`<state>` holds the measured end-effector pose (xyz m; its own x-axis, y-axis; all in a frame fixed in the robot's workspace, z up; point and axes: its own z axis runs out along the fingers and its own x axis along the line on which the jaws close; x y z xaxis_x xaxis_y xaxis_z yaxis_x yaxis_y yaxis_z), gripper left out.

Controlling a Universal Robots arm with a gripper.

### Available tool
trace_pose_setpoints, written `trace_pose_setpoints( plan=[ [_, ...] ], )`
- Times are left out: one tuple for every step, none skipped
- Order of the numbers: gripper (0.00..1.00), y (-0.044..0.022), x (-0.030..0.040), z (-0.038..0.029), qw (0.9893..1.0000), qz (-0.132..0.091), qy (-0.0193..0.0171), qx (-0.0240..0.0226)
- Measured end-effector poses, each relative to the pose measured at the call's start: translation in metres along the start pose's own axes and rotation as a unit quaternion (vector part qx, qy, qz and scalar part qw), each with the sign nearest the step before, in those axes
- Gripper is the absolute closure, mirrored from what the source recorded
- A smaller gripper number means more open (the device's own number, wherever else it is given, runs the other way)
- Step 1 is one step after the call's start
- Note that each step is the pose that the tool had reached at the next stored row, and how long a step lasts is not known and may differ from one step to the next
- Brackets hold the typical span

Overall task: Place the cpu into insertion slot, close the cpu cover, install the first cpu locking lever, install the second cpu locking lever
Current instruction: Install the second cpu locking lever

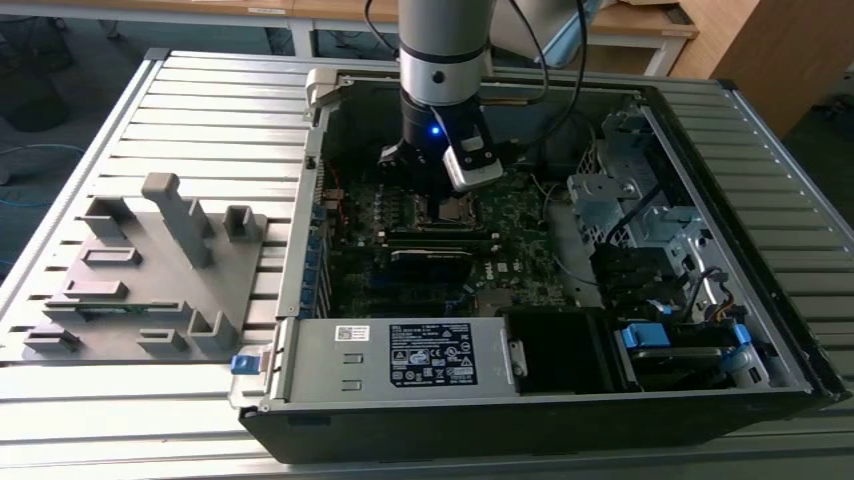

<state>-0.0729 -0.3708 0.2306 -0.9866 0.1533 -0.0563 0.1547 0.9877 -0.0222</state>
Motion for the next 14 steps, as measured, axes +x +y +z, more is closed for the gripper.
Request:
trace_pose_setpoints(
  plan=[
    [0.90, -0.0004, 0.0001, 0.0000, 1.0000, 0.000, 0.0000, 0.0000],
    [0.90, -0.0009, 0.0000, 0.0000, 1.0000, 0.000, 0.0000, 0.0000],
    [0.90, -0.0017, -0.0001, 0.0000, 1.0000, 0.000, 0.0000, 0.0000],
    [0.90, -0.0025, -0.0002, 0.0000, 1.0000, 0.000, 0.0000, 0.0000],
    [0.90, -0.0033, -0.0004, 0.0001, 1.0000, 0.000, 0.0000, 0.0000],
    [0.90, -0.0042, -0.0005, 0.0001, 1.0000, 0.000, 0.0000, 0.0000],
    [0.90, -0.0049, -0.0006, 0.0001, 1.0000, 0.000, 0.0000, 0.0000],
    [0.90, -0.0054, -0.0007, 0.0002, 1.0000, 0.000, 0.0000, 0.0000],
    [0.90, -0.0055, -0.0006, 0.0007, 1.0000, 0.000, 0.0000, 0.0000],
    [0.90, -0.0056, -0.0005, 0.0016, 1.0000, 0.000, -0.0001, -0.0001],
    [0.90, -0.0056, -0.0005, 0.0026, 1.0000, -0.001, -0.0001, -0.0001],
    [0.90, -0.0056, -0.0005, 0.0037, 1.0000, -0.002, -0.0001, -0.0001],
    [0.90, -0.0056, -0.0004, 0.0049, 1.0000, -0.004, -0.0001, -0.0001],
    [0.90, -0.0056, -0.0003, 0.0062, 1.0000, -0.006, -0.0002, -0.0003]
  ],
)
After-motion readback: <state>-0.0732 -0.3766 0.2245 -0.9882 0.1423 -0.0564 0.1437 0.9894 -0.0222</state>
